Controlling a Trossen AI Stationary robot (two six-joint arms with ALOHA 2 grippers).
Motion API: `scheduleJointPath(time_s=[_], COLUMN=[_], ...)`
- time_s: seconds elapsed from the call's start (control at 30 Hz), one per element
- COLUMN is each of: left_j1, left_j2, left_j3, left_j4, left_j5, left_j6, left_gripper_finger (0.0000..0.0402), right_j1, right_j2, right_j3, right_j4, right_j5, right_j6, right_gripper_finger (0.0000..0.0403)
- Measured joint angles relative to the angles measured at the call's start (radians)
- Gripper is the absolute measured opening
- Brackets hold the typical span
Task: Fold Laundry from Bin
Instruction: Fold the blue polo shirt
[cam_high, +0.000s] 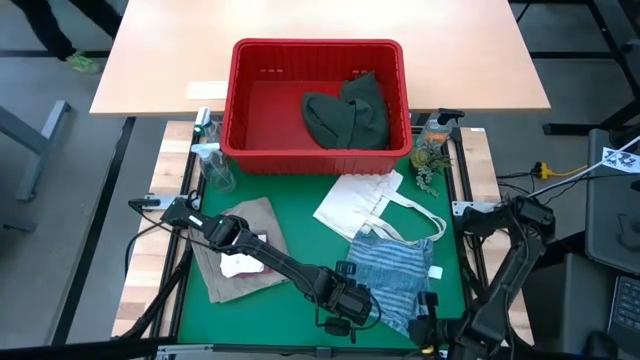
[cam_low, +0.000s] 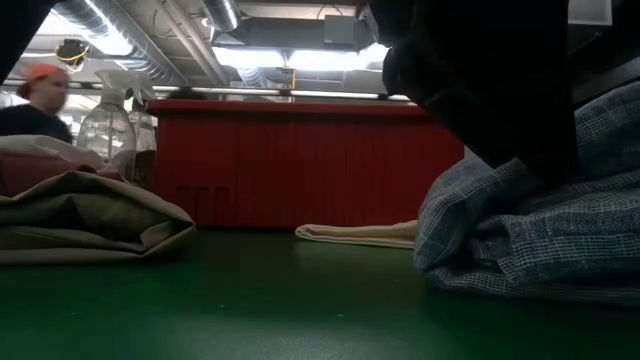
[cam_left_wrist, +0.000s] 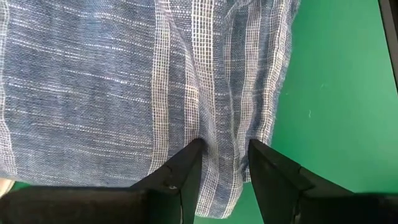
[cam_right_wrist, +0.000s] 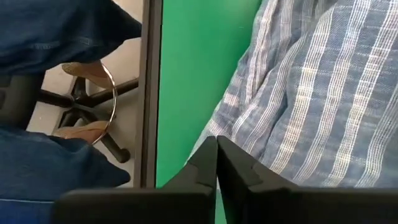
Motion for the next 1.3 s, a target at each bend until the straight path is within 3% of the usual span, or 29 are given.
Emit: scheduleJointPath(time_s=[0.33, 0.5, 0.77, 1.3], left_j1=[0.0, 0.0, 0.0, 0.0], left_j2=[0.0, 0.0, 0.0, 0.0], left_j3=[0.0, 0.0, 0.0, 0.0], left_j4=[0.0, 0.0, 0.0, 0.002], left_j5=[0.0, 0.0, 0.0, 0.0], left_j6=[0.0, 0.0, 0.0, 0.0], left_gripper_finger=[0.0125, 0.0125, 0.0125, 0.0125], right_j1=[-0.027, -0.025, -0.026, -0.055], right_j2=[0.004, 0.041, 0.079, 0.078], right_j3=[0.0, 0.0, 0.0, 0.0], right_j4=[-0.081, -0.101, -0.109, -0.209], right_j5=[-0.039, -0.035, 0.022, 0.031], right_j6=[-0.004, 0.019, 0.015, 0.014], right_gripper_finger=[0.0135, 0.0172, 0.0178, 0.0179])
